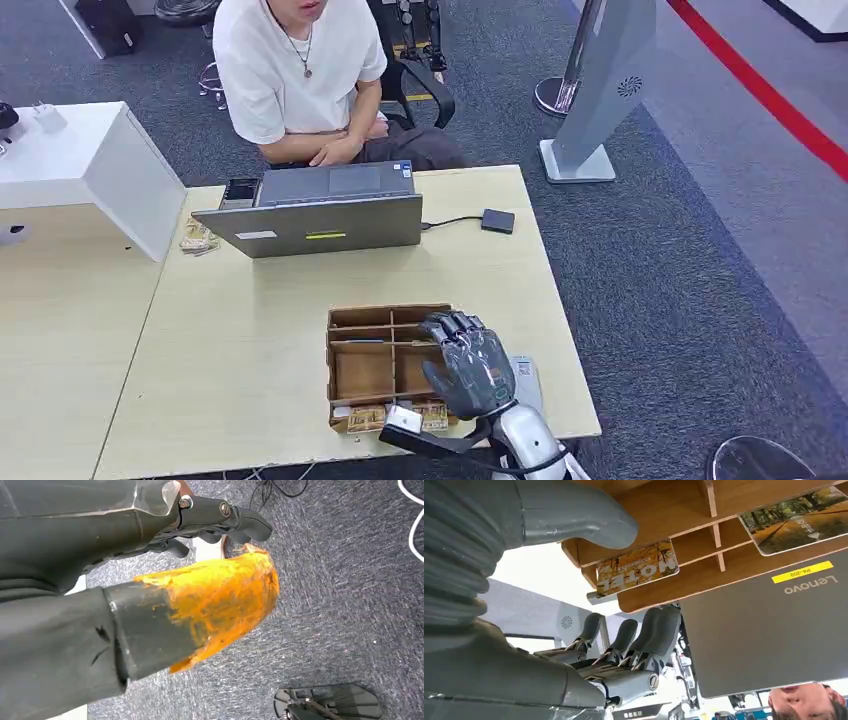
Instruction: Pass the card to the sensor for recognition and then transmit it.
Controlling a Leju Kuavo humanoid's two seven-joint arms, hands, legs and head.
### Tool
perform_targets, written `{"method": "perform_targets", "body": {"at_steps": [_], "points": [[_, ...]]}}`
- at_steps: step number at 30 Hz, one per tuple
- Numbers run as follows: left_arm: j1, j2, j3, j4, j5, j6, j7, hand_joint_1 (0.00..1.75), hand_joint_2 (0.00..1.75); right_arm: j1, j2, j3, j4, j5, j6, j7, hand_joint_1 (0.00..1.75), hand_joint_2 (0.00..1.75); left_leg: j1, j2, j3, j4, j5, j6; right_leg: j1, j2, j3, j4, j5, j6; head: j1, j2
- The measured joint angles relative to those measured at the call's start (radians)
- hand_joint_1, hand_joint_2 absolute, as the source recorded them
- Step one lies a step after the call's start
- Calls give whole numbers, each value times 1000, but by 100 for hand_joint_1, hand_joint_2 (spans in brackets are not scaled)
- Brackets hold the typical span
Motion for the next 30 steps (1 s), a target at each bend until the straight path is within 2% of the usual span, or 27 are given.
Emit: {"method": "perform_targets", "body": {"at_steps": [10,12,18,27,30], "points": [[0,0,0,0,-3,-2,0,0,0,-15,0,0,17,29,1,20,61,175,0,0,0,0,0,0,0,0,0,0,0,0,0,0],[0,0,0,0,-3,-3,0,0,0,-18,0,0,21,36,1,24,54,175,0,0,0,0,0,0,0,0,0,0,0,0,0,0],[0,0,0,0,-5,-8,0,0,0,-29,0,0,39,49,2,33,54,175,0,0,0,0,0,0,0,0,0,0,0,0,0,0],[0,0,0,0,-5,-8,0,0,0,-38,0,0,57,59,3,43,63,175,0,0,0,0,0,0,0,0,0,0,0,0,0,0],[0,0,0,0,-5,-8,0,0,0,-40,0,1,60,60,5,44,75,175,0,0,0,0,0,0,0,0,0,0,0,0,0,0]]}}
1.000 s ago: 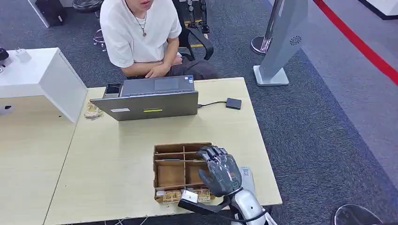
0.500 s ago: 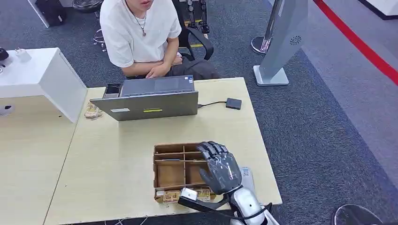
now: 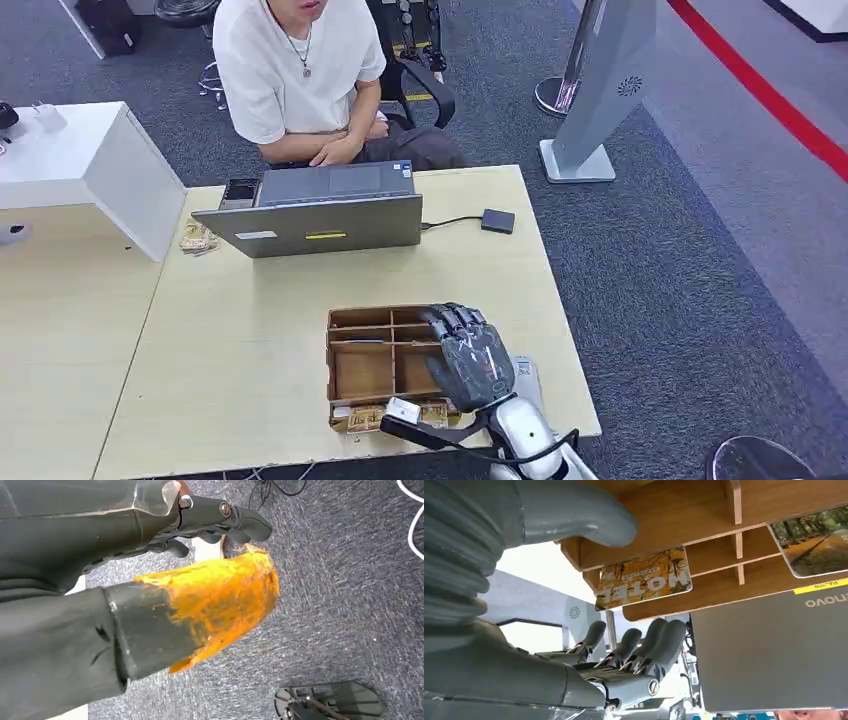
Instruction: Pass the card to the sensor for recognition and then transmit it.
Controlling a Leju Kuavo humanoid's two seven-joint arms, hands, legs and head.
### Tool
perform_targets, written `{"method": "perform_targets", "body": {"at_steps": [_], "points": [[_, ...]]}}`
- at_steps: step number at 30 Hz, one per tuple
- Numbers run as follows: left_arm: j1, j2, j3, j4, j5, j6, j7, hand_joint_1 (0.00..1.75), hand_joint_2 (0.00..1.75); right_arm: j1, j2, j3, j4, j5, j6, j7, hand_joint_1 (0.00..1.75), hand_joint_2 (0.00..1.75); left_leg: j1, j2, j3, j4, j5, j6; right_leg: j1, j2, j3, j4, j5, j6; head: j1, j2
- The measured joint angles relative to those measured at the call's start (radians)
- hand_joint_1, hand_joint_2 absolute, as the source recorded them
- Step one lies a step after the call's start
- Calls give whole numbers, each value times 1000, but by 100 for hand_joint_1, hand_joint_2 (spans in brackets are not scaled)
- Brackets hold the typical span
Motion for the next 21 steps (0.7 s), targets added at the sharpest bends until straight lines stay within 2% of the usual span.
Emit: {"method": "perform_targets", "body": {"at_steps": [4,6,11,13,15,21], "points": [[0,0,0,0,-1,0,0,0,0,-1,0,1,1,2,2,1,80,175,0,0,0,0,0,0,0,0,0,0,0,0,0,0],[0,0,0,0,-1,0,0,0,0,-2,0,2,1,2,2,2,93,175,0,0,0,0,0,0,0,0,0,0,0,0,0,0],[0,0,0,0,-2,0,0,0,0,-2,0,2,0,2,2,6,103,175,0,0,0,0,0,0,0,0,0,0,0,0,0,0],[0,0,0,0,-2,0,0,0,0,-2,0,2,0,3,2,6,115,175,0,0,0,0,0,0,0,0,0,0,0,0,0,0],[0,0,0,0,-3,0,0,0,0,-2,0,3,-1,5,2,6,138,175,0,0,0,0,0,0,0,0,0,0,0,0,0,0],[0,0,0,0,-6,0,0,0,0,-2,0,3,-3,6,1,6,138,175,0,0,0,0,0,0,0,0,0,0,0,0,0,0]]}}
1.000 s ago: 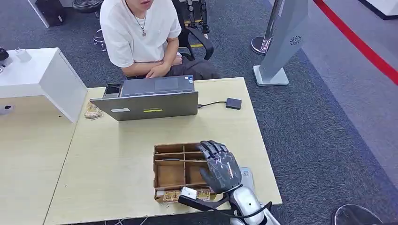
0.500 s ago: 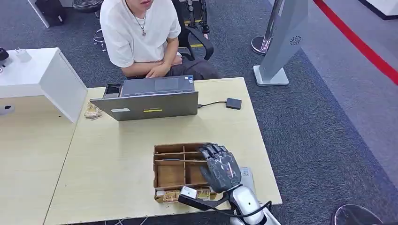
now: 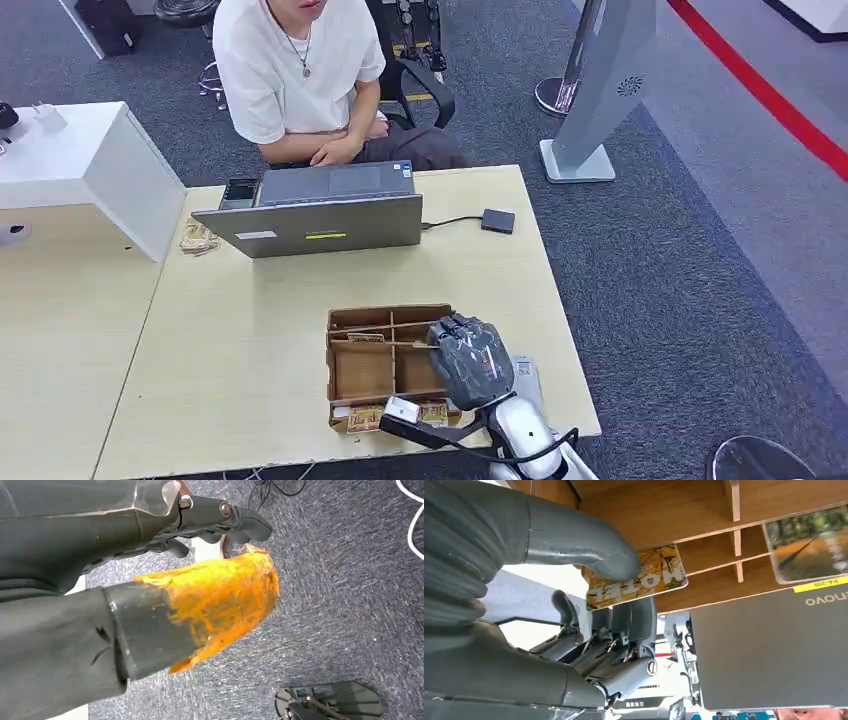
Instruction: Pass the card to the sensor for recognition and then transmit it.
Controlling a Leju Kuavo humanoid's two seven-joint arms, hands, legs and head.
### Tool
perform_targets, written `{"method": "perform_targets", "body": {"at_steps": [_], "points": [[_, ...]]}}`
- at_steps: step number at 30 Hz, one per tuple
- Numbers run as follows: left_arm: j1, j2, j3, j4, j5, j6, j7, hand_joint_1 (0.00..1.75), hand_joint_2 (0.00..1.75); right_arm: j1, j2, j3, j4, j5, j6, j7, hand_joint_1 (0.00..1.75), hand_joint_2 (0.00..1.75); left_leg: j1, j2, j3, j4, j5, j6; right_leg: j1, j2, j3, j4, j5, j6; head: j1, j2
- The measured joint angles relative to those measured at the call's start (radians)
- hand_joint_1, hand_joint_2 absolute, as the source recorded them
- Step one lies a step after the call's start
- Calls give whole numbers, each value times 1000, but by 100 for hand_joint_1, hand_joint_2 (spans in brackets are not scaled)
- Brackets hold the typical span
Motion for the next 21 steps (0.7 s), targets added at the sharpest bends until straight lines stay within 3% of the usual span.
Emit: {"method": "perform_targets", "body": {"at_steps": [8,16,21], "points": [[0,0,0,0,-2,0,0,0,0,-2,0,0,-2,0,0,0,138,175,0,0,0,0,0,0,0,0,0,0,0,0,0,0],[0,0,0,0,-2,-1,0,0,0,-2,0,0,-5,5,-8,-1,173,175,0,0,0,0,0,0,0,0,0,0,0,0,0,0],[0,0,0,0,-2,-2,0,0,0,6,0,5,-31,21,-45,-11,175,175,0,0,0,0,0,0,0,0,0,0,0,0,0,0]]}}
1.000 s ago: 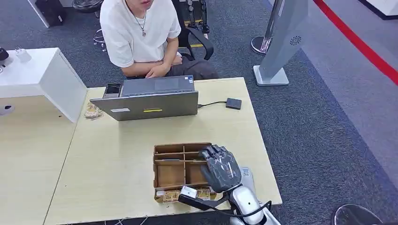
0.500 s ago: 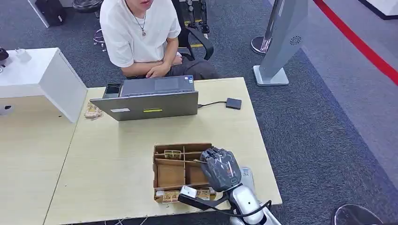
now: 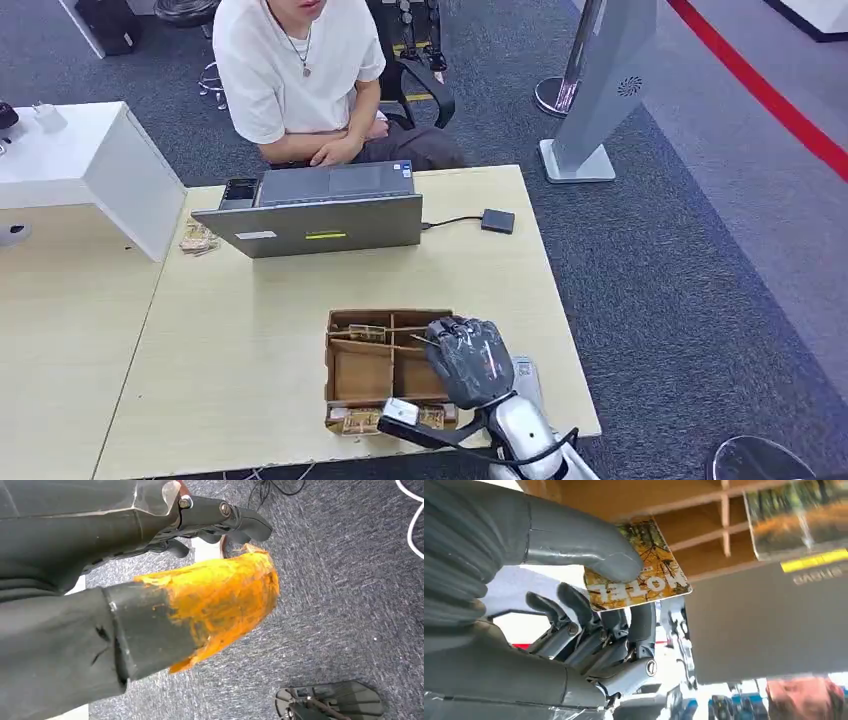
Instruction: Pass the card to the sensor for recognition and then transmit it.
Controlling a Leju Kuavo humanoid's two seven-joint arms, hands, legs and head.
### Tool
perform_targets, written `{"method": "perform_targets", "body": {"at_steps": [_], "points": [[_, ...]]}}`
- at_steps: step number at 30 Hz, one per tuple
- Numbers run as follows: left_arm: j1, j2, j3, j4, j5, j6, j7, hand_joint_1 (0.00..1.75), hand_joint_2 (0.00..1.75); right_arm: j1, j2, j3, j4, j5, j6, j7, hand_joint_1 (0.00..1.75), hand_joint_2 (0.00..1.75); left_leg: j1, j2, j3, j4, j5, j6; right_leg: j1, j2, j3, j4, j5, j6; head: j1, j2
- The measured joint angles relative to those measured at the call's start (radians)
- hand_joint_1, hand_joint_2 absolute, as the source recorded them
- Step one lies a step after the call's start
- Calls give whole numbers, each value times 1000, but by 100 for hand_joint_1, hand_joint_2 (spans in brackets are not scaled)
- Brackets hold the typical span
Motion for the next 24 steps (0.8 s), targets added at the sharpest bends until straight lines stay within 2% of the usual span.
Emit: {"method": "perform_targets", "body": {"at_steps": [9,19,24], "points": [[0,0,0,0,1,1,0,0,0,64,13,-8,-167,42,-16,-100,175,175,0,0,0,0,0,0,0,0,0,0,0,0,0,0],[1,0,0,0,11,5,-5,0,0,133,53,-70,-379,16,-16,-221,175,175,0,0,0,0,0,0,0,0,0,0,0,0,0,0],[0,0,0,0,7,8,-6,0,0,137,76,-98,-432,-1,-16,-261,175,175,0,0,0,0,0,0,0,0,0,0,0,0,0,0]]}}
